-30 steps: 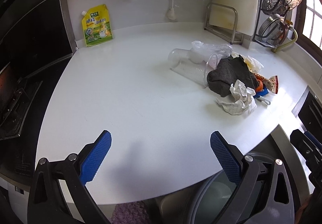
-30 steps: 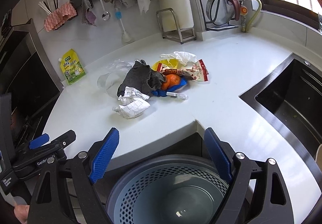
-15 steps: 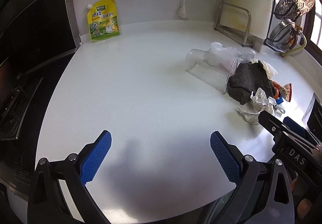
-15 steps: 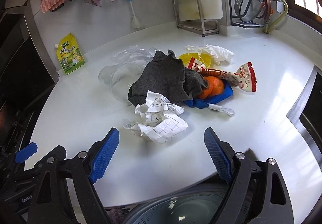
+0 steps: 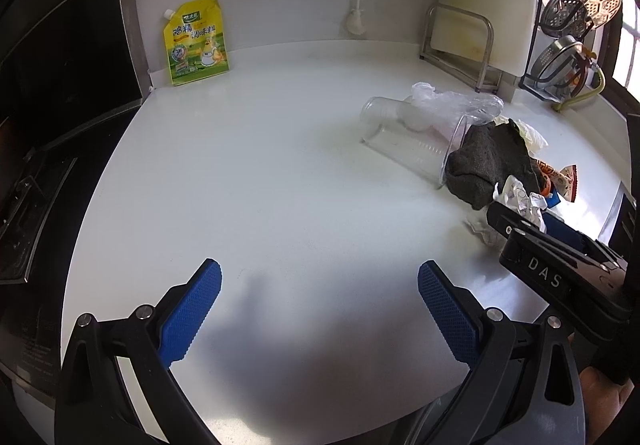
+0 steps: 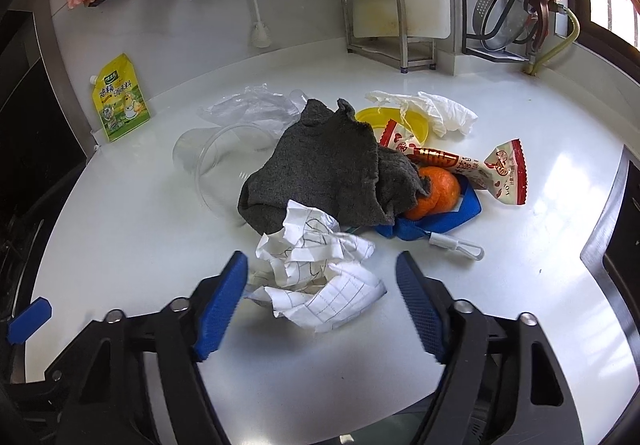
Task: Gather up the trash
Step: 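Reach the right tool to the crumpled grid paper and close on it, then lift the grid paper with the right tool while the left tool grasps the clear cup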
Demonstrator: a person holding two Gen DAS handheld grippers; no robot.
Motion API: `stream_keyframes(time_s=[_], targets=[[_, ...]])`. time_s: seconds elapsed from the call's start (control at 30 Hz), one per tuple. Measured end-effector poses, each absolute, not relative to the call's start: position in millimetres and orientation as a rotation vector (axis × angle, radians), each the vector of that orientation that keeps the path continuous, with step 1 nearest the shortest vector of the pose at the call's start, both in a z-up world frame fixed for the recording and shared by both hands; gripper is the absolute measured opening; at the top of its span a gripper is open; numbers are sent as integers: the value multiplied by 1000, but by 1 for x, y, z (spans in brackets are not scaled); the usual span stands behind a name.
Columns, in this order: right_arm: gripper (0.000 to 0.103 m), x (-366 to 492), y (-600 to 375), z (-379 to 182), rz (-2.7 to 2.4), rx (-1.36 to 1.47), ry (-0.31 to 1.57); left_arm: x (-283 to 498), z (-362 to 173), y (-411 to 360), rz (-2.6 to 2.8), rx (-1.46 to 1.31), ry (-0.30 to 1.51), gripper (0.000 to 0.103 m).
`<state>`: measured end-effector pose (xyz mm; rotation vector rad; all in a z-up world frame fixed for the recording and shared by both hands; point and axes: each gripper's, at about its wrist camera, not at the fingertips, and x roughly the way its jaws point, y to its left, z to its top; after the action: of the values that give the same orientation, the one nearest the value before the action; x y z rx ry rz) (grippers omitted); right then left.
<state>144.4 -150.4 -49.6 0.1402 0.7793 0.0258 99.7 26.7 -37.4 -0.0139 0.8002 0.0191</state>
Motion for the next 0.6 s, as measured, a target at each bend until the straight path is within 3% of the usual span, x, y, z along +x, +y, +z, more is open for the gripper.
stream_keyframes(time_s=[0.17,0.6], targets=[[44,138,-152,-49,58,143,766,110,-33,24,13,-25,774,97],[42,70,-210,-38,38,288,695,161,-24,-10,-40,-60,722,97]])
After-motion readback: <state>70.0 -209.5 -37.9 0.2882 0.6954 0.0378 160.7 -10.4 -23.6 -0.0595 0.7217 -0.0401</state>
